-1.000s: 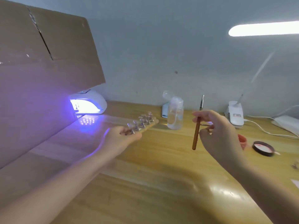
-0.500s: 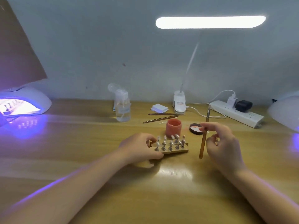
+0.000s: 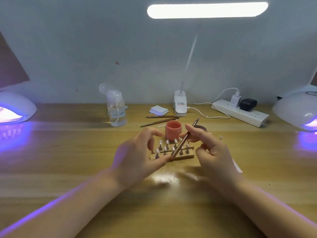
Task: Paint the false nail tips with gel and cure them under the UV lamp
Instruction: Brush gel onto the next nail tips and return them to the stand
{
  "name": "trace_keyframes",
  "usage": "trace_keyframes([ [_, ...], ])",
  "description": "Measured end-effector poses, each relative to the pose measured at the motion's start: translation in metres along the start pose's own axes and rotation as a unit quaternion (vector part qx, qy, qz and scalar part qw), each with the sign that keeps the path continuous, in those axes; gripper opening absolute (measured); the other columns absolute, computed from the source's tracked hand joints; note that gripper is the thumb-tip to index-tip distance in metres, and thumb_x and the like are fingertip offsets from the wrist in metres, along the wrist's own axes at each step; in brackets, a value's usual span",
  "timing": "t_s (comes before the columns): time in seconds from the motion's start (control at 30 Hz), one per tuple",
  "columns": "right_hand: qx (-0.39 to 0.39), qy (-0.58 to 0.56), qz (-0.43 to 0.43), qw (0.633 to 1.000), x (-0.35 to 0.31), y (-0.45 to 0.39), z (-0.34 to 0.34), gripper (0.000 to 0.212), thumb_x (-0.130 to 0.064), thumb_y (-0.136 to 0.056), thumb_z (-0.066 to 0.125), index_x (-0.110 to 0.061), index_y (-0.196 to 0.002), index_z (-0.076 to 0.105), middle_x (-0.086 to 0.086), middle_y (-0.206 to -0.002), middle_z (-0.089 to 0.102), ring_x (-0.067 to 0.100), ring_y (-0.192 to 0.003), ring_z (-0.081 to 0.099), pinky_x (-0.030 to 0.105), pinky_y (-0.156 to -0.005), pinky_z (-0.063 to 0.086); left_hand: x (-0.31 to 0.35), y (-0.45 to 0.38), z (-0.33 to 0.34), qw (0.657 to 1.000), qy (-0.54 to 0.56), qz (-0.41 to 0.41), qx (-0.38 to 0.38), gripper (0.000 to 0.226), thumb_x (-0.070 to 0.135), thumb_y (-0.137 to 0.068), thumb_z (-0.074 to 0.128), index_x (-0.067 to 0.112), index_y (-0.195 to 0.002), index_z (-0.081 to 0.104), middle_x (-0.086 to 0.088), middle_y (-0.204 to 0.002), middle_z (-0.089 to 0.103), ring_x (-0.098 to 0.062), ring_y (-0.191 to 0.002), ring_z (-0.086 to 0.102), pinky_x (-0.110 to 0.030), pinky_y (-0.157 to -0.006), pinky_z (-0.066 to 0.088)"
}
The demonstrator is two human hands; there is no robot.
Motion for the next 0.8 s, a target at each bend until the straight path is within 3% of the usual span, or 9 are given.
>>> trace_keyframes([
  [0.07, -0.033, 0.000, -0.008, 0.999, -0.003, 0.004, 0.010, 0.077, 0.022, -0.077, 0.042, -0.038, -0.123, 0.056, -0.009, -0.106, 0.068, -0.005, -0.100, 0.057, 0.005, -0.077, 0.039, 0.021, 0.005, 0.000, 0.997, 0.020, 0.073, 0.015, 0.046, 0.059, -0.070, 0.066, 0.040, -0.109, 0.049, 0.025, -0.073, 0.045, 0.009, -0.064, 0.048, -0.006, -0.056, 0.036],
  [0.13, -0.060, 0.017, -0.027, 0.998, -0.005, 0.008, 0.018, 0.080, 0.023, -0.075, 0.043, -0.041, -0.123, 0.054, -0.005, -0.109, 0.067, -0.001, -0.102, 0.055, 0.007, -0.080, 0.038, 0.035, 0.010, 0.001, 0.990, 0.031, 0.133, 0.028, 0.039, 0.050, -0.080, 0.067, 0.031, -0.111, 0.053, 0.025, -0.078, 0.048, 0.006, -0.061, 0.048, -0.010, -0.057, 0.043],
  [0.2, -0.081, 0.029, -0.053, 0.995, -0.008, 0.011, 0.023, 0.080, 0.024, -0.074, 0.044, -0.035, -0.127, 0.053, 0.000, -0.111, 0.066, 0.001, -0.105, 0.052, 0.008, -0.086, 0.038, 0.041, 0.014, 0.001, 0.983, 0.049, 0.171, 0.043, 0.028, 0.037, -0.087, 0.066, 0.020, -0.110, 0.062, 0.015, -0.084, 0.059, -0.002, -0.061, 0.052, -0.023, -0.057, 0.049],
  [0.3, -0.105, 0.048, -0.097, 0.989, -0.017, 0.015, 0.028, 0.076, 0.013, -0.069, 0.045, -0.027, -0.134, 0.049, -0.006, -0.110, 0.067, 0.002, -0.106, 0.050, 0.009, -0.087, 0.038, 0.041, 0.014, 0.000, 0.979, 0.100, 0.173, 0.043, 0.018, 0.020, -0.092, 0.061, 0.006, -0.103, 0.067, 0.001, -0.089, 0.066, -0.004, -0.071, 0.057, -0.024, -0.064, 0.050],
  [0.43, -0.039, 0.145, -0.145, 0.978, -0.023, 0.009, 0.009, 0.061, -0.003, -0.075, 0.058, -0.016, -0.134, 0.055, -0.007, -0.099, 0.069, 0.005, -0.099, 0.060, 0.008, -0.081, 0.040, 0.027, 0.011, -0.006, 0.977, 0.188, 0.067, 0.075, 0.015, 0.016, -0.093, 0.058, 0.027, -0.102, 0.055, 0.007, -0.075, 0.059, -0.009, -0.060, 0.057, -0.022, -0.055, 0.047],
  [0.53, -0.016, 0.335, -0.129, 0.933, -0.011, -0.002, -0.013, 0.017, -0.027, -0.079, 0.070, -0.018, -0.093, 0.068, -0.007, -0.079, 0.065, 0.018, -0.085, 0.056, 0.034, -0.076, 0.047, 0.012, 0.008, -0.008, 0.966, 0.235, -0.015, 0.103, 0.017, 0.016, -0.090, 0.054, 0.030, -0.099, 0.050, 0.014, -0.079, 0.060, -0.002, -0.063, 0.057, -0.010, -0.055, 0.043],
  [0.63, -0.079, 0.428, -0.030, 0.900, 0.014, -0.011, -0.018, 0.030, -0.054, -0.080, 0.058, -0.026, -0.080, 0.067, -0.010, -0.077, 0.062, 0.016, -0.086, 0.050, 0.033, -0.074, 0.042, -0.001, 0.007, -0.005, 0.951, 0.272, -0.084, 0.123, 0.010, 0.017, -0.092, 0.051, 0.025, -0.098, 0.050, 0.018, -0.077, 0.059, -0.007, -0.068, 0.059, -0.012, -0.059, 0.047],
  [0.7, -0.091, 0.422, -0.005, 0.902, 0.021, -0.013, -0.015, 0.035, -0.061, -0.081, 0.055, -0.031, -0.091, 0.069, -0.012, -0.080, 0.061, 0.013, -0.089, 0.048, 0.031, -0.075, 0.041, -0.007, 0.007, -0.002, 0.942, 0.285, -0.118, 0.128, 0.011, 0.012, -0.098, 0.049, 0.023, -0.097, 0.050, 0.021, -0.076, 0.058, -0.011, -0.070, 0.059, -0.019, -0.064, 0.053],
  [0.8, -0.122, 0.439, 0.005, 0.890, 0.031, -0.013, -0.007, 0.046, -0.068, -0.082, 0.049, -0.033, -0.103, 0.069, -0.012, -0.087, 0.061, 0.011, -0.093, 0.046, 0.031, -0.082, 0.040, -0.011, 0.008, 0.003, 0.924, 0.312, -0.174, 0.134, 0.010, 0.012, -0.100, 0.048, 0.022, -0.097, 0.051, 0.024, -0.075, 0.058, -0.004, -0.074, 0.060, -0.034, -0.076, 0.056],
])
Point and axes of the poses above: each hand's wrist, its own y-axis away from the middle knuckle, its own z-axis out of the palm, x = y × z, the point moved 7 cm from there along -y, towards the middle knuckle
